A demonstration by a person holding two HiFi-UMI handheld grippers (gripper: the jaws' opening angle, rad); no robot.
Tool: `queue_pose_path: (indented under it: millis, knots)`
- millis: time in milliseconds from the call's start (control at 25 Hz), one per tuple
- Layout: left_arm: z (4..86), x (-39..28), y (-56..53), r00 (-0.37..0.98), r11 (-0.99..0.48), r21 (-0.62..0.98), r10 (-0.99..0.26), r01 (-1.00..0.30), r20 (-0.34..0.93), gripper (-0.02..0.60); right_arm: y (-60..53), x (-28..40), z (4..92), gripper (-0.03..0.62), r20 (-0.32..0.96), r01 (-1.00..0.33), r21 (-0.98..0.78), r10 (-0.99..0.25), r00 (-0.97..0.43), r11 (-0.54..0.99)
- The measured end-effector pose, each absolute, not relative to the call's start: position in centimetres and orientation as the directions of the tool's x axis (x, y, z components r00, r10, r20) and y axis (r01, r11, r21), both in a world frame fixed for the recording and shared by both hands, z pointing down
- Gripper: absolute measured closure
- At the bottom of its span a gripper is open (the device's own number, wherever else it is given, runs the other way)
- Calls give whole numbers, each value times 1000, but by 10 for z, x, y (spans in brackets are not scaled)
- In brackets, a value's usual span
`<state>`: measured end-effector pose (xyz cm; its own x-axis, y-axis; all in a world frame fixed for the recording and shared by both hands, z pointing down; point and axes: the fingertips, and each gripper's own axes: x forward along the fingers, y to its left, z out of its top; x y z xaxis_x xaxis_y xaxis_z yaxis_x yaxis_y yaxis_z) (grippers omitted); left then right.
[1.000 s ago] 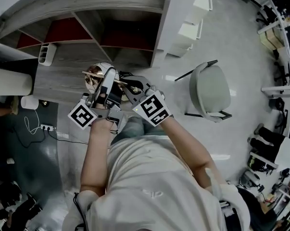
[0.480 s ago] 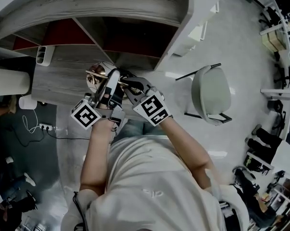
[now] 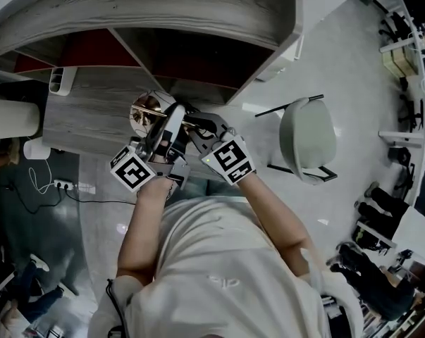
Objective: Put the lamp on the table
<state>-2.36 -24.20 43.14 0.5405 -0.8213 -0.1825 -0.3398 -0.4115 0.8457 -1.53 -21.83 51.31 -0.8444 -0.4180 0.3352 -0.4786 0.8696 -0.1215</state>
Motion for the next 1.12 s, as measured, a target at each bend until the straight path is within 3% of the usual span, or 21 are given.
queue_pose_path:
  millis: [960,1120]
  knots:
    - [435,-13,-233,542,-422,848,-816,-320,-202,563,-215,-3,522,559,343,-533,-157,-460,-819,832]
    - [436,-13,-231,553,-415,838,-816,-354,-170,513,-215,-2,515,509,317,-526,-189,-456,-832,829]
